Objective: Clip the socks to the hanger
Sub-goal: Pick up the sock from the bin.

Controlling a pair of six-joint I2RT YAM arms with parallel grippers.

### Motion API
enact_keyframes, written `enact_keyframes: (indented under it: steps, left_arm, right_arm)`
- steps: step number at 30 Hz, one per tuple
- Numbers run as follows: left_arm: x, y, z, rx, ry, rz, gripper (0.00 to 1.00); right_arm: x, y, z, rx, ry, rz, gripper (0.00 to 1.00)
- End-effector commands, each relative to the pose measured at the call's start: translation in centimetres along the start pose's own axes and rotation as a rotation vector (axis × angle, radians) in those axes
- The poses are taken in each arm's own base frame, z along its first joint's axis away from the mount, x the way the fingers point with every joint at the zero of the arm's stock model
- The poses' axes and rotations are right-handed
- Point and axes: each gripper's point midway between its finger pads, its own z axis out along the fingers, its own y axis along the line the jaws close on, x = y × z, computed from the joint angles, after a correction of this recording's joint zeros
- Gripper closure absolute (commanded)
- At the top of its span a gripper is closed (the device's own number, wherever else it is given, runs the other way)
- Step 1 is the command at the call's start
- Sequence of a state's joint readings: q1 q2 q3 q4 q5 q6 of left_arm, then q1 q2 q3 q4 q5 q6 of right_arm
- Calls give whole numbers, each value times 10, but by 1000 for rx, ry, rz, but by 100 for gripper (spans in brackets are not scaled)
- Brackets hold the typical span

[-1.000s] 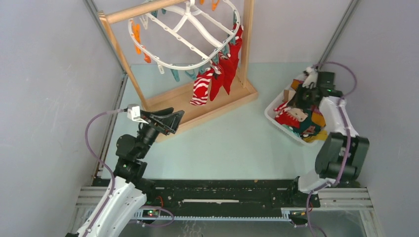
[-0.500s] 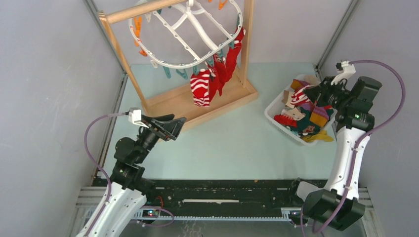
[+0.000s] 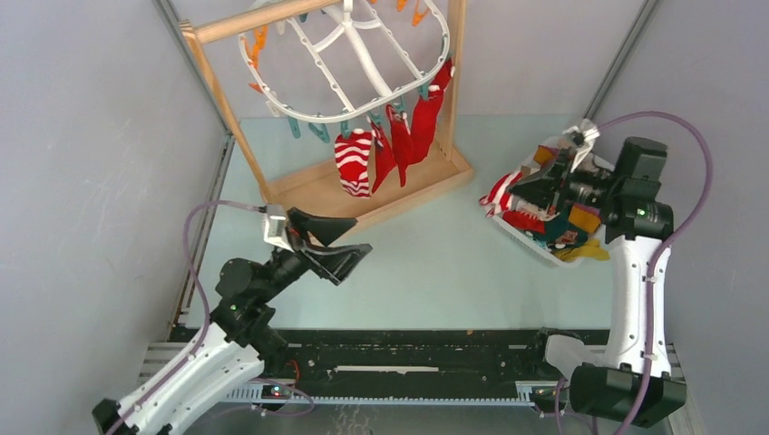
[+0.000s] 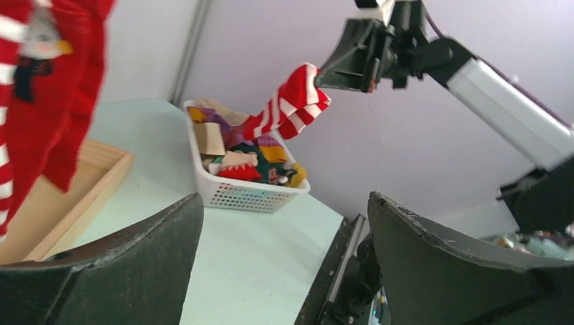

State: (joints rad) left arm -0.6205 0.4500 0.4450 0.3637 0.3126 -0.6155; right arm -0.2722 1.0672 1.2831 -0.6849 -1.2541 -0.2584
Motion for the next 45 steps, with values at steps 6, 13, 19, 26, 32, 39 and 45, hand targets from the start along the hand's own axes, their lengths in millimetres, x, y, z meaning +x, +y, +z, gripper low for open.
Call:
enact_keyframes:
  steps: [6,13,19,26,32,39,45]
  left_arm:
    - [27,-23,33,140,10,381,6]
    - [55,-29,58,157,89,624,5]
    - [71,-23,84,98,130,750,5]
    - [86,-22,104,117,177,788,13]
    - [99,-36,106,205,205,737,24]
    - [92,-42,85,230,196,708,23]
    - [90,-46,83,231,193,647,23]
  right_arm:
    - [36,116,22,-497,63,-168,100]
    - [46,132,37,-619,98,-132,100]
    - [51,136,44,-652,118,-111,100]
    - [58,139,46,-662,125,-103,100]
    - [58,134,49,-632,133,-105,100]
    - [56,110,62,-495,159,-50,100]
    - [63,115,64,-517,168,-15,100]
